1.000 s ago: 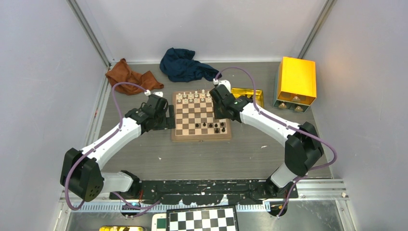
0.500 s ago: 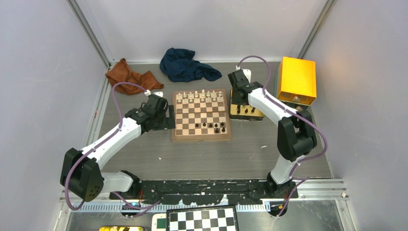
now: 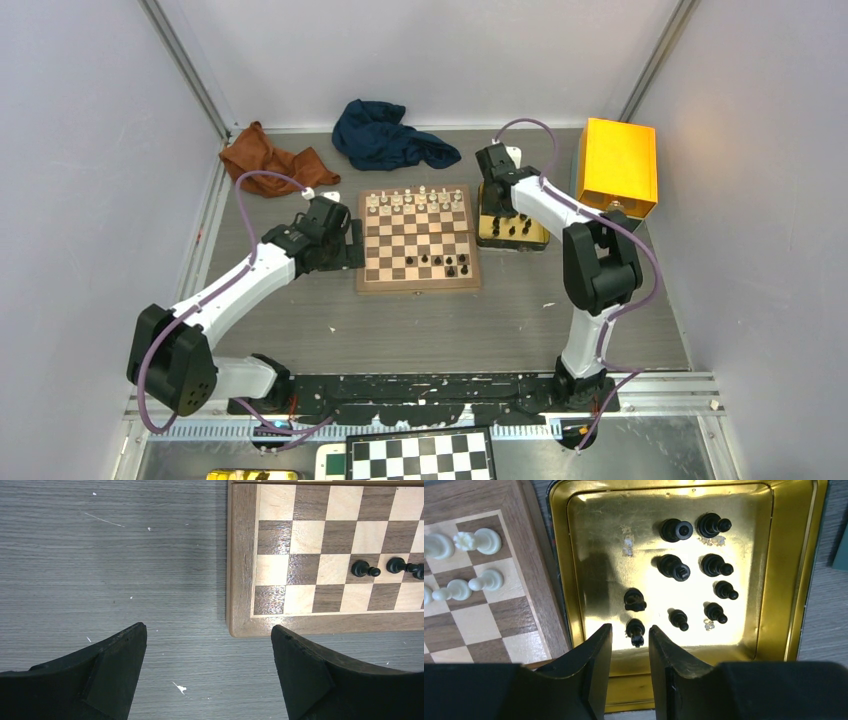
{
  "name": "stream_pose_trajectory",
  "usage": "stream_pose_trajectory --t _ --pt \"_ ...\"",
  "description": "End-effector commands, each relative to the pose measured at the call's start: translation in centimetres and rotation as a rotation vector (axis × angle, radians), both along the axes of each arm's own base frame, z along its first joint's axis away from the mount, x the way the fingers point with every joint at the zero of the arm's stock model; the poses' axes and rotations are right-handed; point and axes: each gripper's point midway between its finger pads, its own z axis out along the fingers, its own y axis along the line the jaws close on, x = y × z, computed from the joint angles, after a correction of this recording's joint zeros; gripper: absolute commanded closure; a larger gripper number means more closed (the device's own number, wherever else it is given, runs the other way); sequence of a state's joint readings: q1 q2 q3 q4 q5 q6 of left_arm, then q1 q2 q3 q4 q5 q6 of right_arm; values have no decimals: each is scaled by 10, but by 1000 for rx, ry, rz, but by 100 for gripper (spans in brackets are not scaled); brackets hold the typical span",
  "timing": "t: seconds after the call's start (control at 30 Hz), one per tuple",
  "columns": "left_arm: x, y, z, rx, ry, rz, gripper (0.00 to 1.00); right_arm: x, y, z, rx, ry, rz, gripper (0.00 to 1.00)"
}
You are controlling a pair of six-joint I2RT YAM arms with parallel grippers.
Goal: Set up the chess pieces on the board
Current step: Pick up the chess piece from the storage box.
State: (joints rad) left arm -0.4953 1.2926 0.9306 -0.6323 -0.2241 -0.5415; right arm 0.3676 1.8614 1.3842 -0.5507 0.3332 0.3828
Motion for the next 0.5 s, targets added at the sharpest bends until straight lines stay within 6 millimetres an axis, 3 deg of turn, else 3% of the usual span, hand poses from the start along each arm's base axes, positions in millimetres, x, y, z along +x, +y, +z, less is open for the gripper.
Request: stream_pose_trajectory --t 0.0,0.47 --pt "14 -3 12 -13 -51 4 6 24 4 14 35 -66 -1 62" --pt "16 -2 12 0 -48 6 5 37 -4 -3 33 -37 -11 62"
